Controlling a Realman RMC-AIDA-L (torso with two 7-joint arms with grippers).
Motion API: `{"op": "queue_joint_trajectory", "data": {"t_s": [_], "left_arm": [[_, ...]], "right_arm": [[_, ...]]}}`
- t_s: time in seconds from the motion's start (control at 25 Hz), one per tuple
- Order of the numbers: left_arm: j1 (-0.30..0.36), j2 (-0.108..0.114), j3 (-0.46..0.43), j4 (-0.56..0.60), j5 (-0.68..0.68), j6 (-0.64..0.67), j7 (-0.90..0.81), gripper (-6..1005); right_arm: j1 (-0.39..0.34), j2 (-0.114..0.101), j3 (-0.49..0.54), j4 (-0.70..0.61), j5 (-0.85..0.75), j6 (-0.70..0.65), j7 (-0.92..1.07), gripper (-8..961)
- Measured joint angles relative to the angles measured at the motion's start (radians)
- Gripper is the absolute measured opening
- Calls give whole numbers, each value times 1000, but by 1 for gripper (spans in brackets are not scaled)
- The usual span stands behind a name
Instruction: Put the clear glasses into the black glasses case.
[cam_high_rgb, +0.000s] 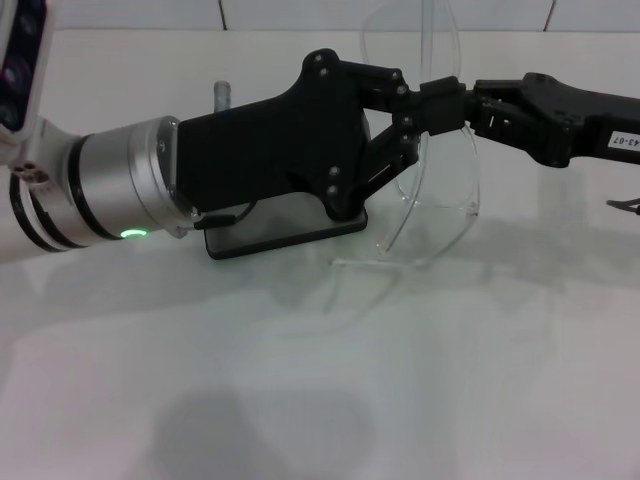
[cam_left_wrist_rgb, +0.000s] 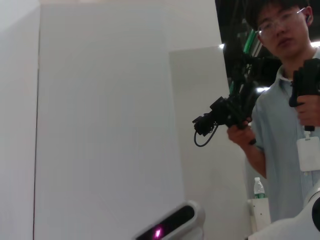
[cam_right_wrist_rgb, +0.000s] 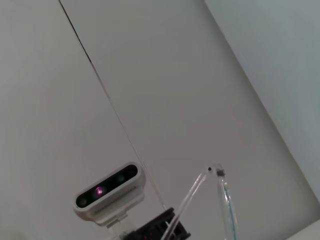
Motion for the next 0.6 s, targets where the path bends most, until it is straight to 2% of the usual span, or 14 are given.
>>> {"op": "queue_joint_trajectory", "data": {"t_s": [0.6], "left_arm": [[-4, -3, 28, -13, -2, -35, 3, 49]], "right_arm": [[7, 3, 0, 26, 28, -44, 3, 67]]}}
